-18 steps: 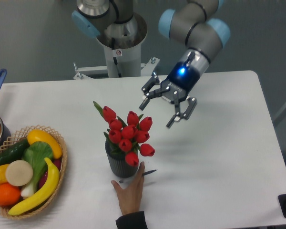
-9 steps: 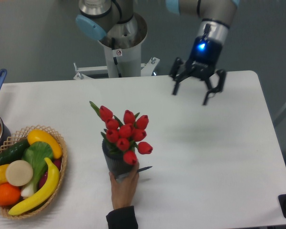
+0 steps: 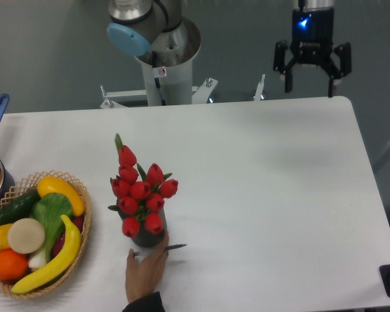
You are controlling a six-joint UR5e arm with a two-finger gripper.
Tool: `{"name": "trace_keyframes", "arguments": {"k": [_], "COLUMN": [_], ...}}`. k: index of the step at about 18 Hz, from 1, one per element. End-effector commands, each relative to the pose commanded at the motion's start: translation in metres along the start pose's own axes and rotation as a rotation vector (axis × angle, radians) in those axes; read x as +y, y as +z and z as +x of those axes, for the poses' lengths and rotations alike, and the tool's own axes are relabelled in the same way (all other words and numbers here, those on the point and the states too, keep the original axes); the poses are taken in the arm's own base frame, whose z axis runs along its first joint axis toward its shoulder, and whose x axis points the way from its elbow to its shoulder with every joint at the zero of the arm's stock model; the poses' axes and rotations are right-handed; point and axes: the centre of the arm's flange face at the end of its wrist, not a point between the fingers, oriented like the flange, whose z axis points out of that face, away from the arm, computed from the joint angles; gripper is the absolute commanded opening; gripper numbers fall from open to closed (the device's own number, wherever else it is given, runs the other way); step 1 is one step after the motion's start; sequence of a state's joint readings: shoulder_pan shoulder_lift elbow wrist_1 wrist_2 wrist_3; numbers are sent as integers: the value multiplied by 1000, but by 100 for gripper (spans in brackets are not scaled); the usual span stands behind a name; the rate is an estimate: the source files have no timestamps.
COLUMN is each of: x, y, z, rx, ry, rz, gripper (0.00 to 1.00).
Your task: Insert the flowers into the vase
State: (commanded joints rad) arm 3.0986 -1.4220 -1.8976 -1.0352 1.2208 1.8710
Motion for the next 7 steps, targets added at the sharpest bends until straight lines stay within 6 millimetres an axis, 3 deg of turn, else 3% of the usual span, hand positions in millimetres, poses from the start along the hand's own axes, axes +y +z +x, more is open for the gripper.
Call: {"name": "trace_keyframes", "arguments": {"k": [3, 7], "x": [7, 16], "y": [-7, -12], "z": [5, 10], "rx": [46, 97], "ry": [123, 143], "rz": [-58, -102], "gripper": [100, 100]}}
